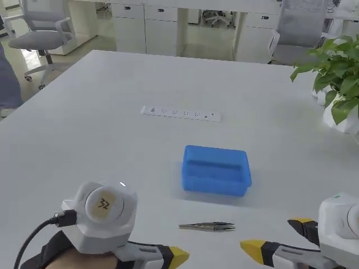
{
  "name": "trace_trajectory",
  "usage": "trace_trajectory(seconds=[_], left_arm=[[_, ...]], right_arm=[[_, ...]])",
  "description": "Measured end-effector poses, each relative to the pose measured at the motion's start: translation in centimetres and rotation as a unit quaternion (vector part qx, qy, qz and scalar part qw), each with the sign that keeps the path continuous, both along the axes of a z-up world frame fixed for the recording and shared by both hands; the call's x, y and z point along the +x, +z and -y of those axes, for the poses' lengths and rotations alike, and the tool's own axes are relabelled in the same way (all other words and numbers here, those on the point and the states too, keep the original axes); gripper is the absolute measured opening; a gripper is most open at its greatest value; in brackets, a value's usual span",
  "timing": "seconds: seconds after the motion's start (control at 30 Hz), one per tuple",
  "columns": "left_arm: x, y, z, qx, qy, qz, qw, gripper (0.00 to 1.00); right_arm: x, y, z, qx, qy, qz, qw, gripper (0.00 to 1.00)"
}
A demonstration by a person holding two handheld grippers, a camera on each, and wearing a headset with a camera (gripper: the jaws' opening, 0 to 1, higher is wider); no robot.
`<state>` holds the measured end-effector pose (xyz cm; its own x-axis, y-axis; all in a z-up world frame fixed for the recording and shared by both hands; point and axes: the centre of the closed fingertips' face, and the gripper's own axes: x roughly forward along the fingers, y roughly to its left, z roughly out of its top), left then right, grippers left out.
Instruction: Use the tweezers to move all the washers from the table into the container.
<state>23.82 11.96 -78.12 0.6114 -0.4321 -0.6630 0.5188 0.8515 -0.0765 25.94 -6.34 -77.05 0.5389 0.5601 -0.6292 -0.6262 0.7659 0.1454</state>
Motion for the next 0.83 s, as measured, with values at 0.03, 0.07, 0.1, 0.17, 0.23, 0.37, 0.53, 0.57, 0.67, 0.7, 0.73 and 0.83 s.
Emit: trace_trajectory(seconds=[0.03, 0.07, 0.1, 0.17, 0.23, 0.37, 0.53, 0.57, 0.67, 0.7, 0.73, 0.83], left_arm=[[-0.07, -0.17, -0.05, 0.004, 0.0, -0.001, 1.0, 0.99], [-0.12, -0.3, 0.01, 0.008, -0.001, -0.001, 1.0, 0.99], [-0.16, -0.38, 0.03, 0.01, 0.0, -0.001, 1.0, 0.99], [-0.22, -0.47, 0.06, 0.015, -0.002, -0.003, 0.9999, 0.99], [-0.26, -0.37, 0.05, 0.016, -0.002, -0.002, 0.9999, 0.99], [-0.34, -0.23, -0.01, 0.011, -0.001, -0.002, 0.9999, 0.99], [-0.56, -0.08, -0.06, 0.009, -0.001, -0.002, 1.0, 0.99], [-0.58, -0.01, -0.07, 0.009, -0.002, 0.0, 1.0, 0.99], [-0.59, 0.12, -0.13, 0.01, 0.0, 0.001, 0.9999, 0.99], [-0.56, 0.17, -0.18, 0.01, 0.001, 0.003, 0.9999, 0.99], [-0.54, 0.22, -0.17, 0.008, 0.001, 0.004, 1.0, 0.99], [-0.56, 0.22, -0.21, 0.004, 0.002, 0.002, 1.0, 0.99]], right_arm=[[0.01, -0.01, -0.01, 0.002, 0.0, 0.001, 1.0, 0.71], [-0.01, -0.11, 0.02, 0.003, 0.0, -0.001, 1.0, 0.71], [-0.08, -0.28, 0.07, 0.002, 0.0, -0.004, 1.0, 0.71], [-0.22, -0.52, 0.21, -0.002, 0.0, -0.007, 1.0, 0.72], [-0.34, -0.53, 0.23, -0.001, 0.001, -0.007, 1.0, 0.72], [-0.46, -0.7, 0.46, -0.003, -0.001, -0.009, 1.0, 0.73], [-0.56, -0.66, 0.57, -0.002, -0.003, -0.009, 1.0, 0.73], [-0.56, -0.63, 0.58, -0.003, -0.002, -0.008, 1.0, 0.73], [-0.5, -0.49, 0.55, -0.005, 0.002, -0.004, 1.0, 0.73], [-0.52, -0.43, 0.45, -0.003, 0.004, -0.004, 1.0, 0.73], [-0.56, -0.41, 0.38, -0.002, 0.006, -0.005, 1.0, 0.74], [-0.51, -0.4, 0.37, -0.004, 0.007, -0.003, 1.0, 0.74]])
